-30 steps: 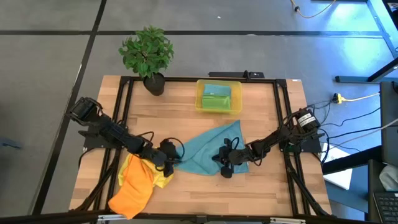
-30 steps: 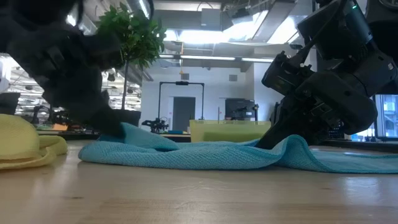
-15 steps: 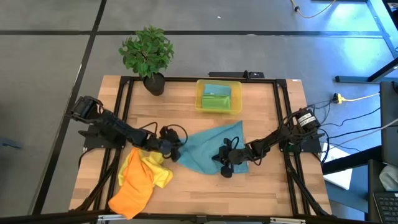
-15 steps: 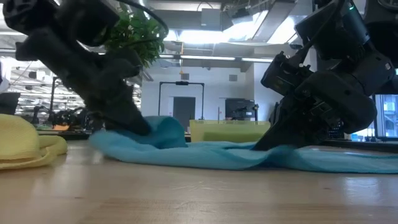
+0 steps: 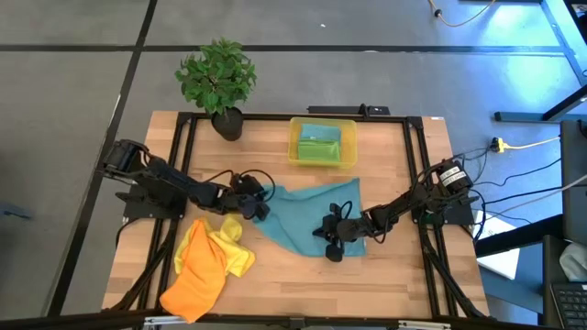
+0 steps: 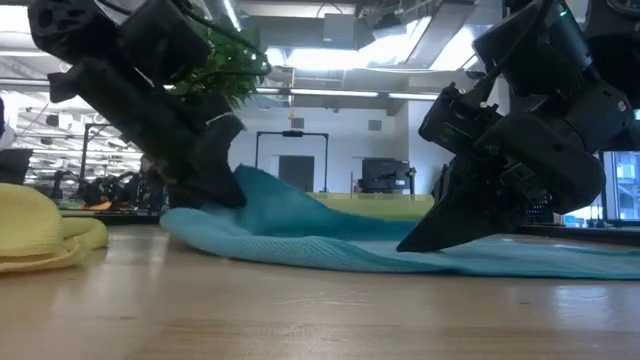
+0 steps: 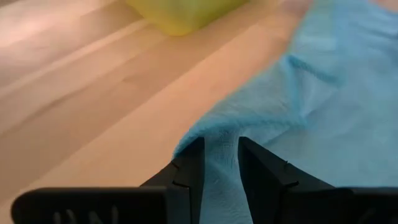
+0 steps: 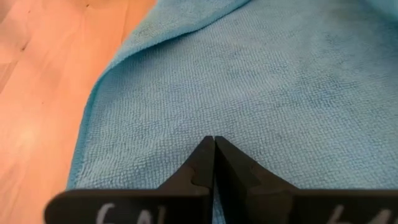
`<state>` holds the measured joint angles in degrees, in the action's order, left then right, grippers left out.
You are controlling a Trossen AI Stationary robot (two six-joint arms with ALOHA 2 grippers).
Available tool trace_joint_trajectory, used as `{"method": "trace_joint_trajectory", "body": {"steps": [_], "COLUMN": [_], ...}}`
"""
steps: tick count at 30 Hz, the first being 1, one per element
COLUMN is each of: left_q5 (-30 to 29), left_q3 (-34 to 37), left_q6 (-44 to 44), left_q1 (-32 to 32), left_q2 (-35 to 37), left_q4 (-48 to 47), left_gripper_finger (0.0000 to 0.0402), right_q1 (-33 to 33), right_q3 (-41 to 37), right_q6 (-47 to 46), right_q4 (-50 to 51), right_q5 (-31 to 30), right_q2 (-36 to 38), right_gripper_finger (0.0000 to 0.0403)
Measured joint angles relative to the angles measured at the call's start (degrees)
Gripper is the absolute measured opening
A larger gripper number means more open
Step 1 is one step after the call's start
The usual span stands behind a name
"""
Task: Fold microfiber towels
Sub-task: Fold the blue microfiber towel
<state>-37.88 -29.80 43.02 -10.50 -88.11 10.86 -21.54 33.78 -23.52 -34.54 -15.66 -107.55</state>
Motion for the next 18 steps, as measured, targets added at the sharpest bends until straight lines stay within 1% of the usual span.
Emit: {"method": "trace_joint_trajectory", "body": {"steps": [6, 9, 11, 14, 15, 16, 18], "left_q5": [-3.27, -3.33, -0.55, 8.14, 9.95, 10.65, 9.72], "left_q3": [0.02, 0.07, 0.07, 0.03, 0.02, 0.02, 0.02], "left_q6": [3.76, 6.05, 5.26, -0.76, -1.48, -1.28, 0.52], "left_q1": [0.92, 1.14, 0.94, -1.0, -2.14, -3.51, -6.28], "left_q2": [3.24, 5.2, 6.29, 6.9, 6.9, 6.82, 5.73], "left_q4": [-10.15, -14.78, -14.5, -10.11, -9.56, -9.51, -10.03], "left_gripper_finger": [0.0089, 0.0089, 0.0089, 0.0089, 0.0089, 0.0089, 0.0089], "right_q1": [-0.02, -0.02, -0.02, -0.02, 0.0, 0.0, 0.0], "right_q3": [0.02, 0.02, 0.02, 0.02, 0.02, 0.02, 0.02], "right_q6": [-0.85, -1.32, -1.32, -1.32, -1.34, -1.49, -1.72], "right_q4": [0.29, 0.35, 0.46, 0.5, 0.51, 0.55, 0.59], "right_q5": [0.37, 0.39, 0.39, 0.37, 0.39, 0.39, 0.39], "right_q2": [-0.02, -0.04, -0.04, -0.04, -0.04, -0.04, -0.04], "right_gripper_finger": [0.0017, 0.0017, 0.0017, 0.0017, 0.0017, 0.0017, 0.0017]}}
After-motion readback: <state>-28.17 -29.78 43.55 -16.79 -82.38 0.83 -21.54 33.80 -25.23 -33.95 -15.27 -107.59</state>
